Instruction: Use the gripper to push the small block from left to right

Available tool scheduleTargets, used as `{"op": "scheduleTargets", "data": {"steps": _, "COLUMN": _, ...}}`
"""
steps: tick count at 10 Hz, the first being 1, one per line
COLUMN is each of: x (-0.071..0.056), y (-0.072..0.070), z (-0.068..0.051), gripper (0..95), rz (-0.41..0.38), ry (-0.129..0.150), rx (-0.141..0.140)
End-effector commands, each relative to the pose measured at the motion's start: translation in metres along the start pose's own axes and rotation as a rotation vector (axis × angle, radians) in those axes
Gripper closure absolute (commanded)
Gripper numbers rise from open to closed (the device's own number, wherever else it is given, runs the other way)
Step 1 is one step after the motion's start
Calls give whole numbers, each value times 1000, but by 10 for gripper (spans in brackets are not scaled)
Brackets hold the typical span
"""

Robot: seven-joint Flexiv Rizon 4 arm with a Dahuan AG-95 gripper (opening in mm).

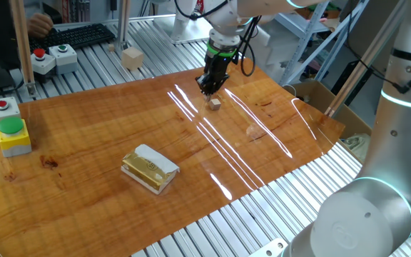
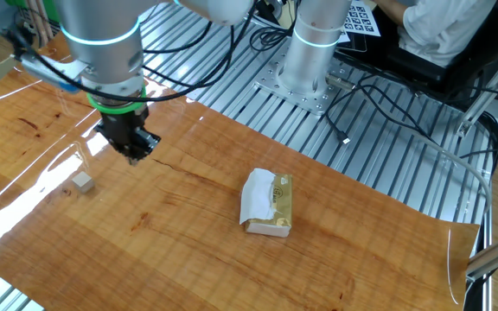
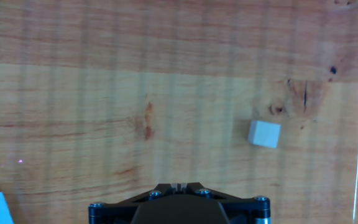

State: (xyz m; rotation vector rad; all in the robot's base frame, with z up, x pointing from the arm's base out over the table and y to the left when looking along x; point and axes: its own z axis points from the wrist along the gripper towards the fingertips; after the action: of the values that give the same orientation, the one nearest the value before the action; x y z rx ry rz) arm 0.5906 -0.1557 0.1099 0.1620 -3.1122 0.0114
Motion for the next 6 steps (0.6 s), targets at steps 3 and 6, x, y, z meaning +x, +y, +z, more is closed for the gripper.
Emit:
{"op": "scheduleTargets", "data": {"steps": 3, "x": -5, "y": -19, "z": 15, "gripper": 950, "rz": -14, "ry": -4, "rx": -10}}
{"op": "scheduleTargets", "data": {"steps": 6, "x": 0, "y": -19, "z": 35, "gripper": 950, "rz": -1, "ry": -23, "rx": -12}}
